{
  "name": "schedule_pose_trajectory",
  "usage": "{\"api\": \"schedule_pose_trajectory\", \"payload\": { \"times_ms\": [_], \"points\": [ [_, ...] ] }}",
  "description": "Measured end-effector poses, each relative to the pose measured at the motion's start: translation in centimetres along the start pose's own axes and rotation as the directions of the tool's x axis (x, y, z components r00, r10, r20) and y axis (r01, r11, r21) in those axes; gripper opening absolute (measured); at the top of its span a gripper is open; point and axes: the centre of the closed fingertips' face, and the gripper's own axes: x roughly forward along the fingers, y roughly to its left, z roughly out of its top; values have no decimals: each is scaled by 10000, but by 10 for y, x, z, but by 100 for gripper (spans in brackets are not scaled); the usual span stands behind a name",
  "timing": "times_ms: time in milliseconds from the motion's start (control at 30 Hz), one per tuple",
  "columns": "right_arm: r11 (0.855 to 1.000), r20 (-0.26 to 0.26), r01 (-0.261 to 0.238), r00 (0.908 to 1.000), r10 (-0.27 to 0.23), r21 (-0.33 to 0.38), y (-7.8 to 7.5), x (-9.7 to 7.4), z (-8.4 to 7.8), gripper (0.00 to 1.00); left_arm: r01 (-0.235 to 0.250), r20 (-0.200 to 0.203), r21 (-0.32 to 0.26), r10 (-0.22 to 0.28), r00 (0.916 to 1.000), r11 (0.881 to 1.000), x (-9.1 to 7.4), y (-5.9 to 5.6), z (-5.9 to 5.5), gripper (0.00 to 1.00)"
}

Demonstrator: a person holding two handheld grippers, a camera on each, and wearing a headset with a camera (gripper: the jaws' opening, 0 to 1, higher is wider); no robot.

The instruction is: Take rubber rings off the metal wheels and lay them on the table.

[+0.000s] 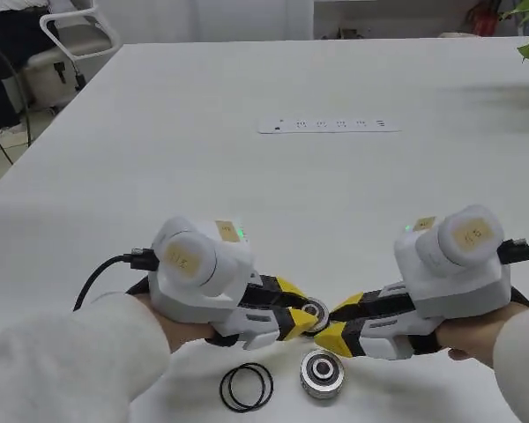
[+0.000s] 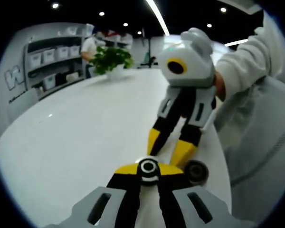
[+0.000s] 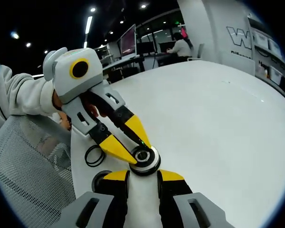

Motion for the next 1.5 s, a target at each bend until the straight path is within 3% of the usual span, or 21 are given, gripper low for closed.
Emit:
{"api": "schedule_pose_trajectory", "payload": {
  "times_ms": [300,367,633,733,967,1100,1200,1367,1500],
  "points": [
    [9972,55,20,10000,-16,-749,1,-2,1,14,-6,10,3,6,10000,10000,0,0,0,14],
    [9930,-215,154,9996,-181,-1174,-2,-3,-4,6,-9,18,-12,9,10000,10000,0,0,0,14],
    [9924,-265,246,9993,-279,-1204,-4,-3,-3,1,-28,25,-31,28,10000,10000,0,0,0,14],
    [9945,-275,515,9982,-542,-917,-9,-6,-3,0,-4,6,12,4,10000,10000,0,-1,0,14],
    [9974,-260,566,9981,-555,450,-13,-8,-3,0,17,-36,99,-17,10000,9999,1,-3,0,14],
    [9832,4,399,9992,-406,1781,-14,-11,0,0,31,-33,109,-31,10000,9999,0,-4,0,14],
    [9729,309,250,9990,-330,2300,-14,-13,6,0,47,-26,115,-46,10000,9999,0,-5,0,14],
    [9636,431,76,9989,-199,2671,-9,-13,8,0,52,4,256,-52,10000,9997,1,-5,0,13],
    [9673,348,237,9988,-336,2525,-10,-13,8,0,-19,-21,415,19,10000,9991,1,-5,0,13]
  ]
}}
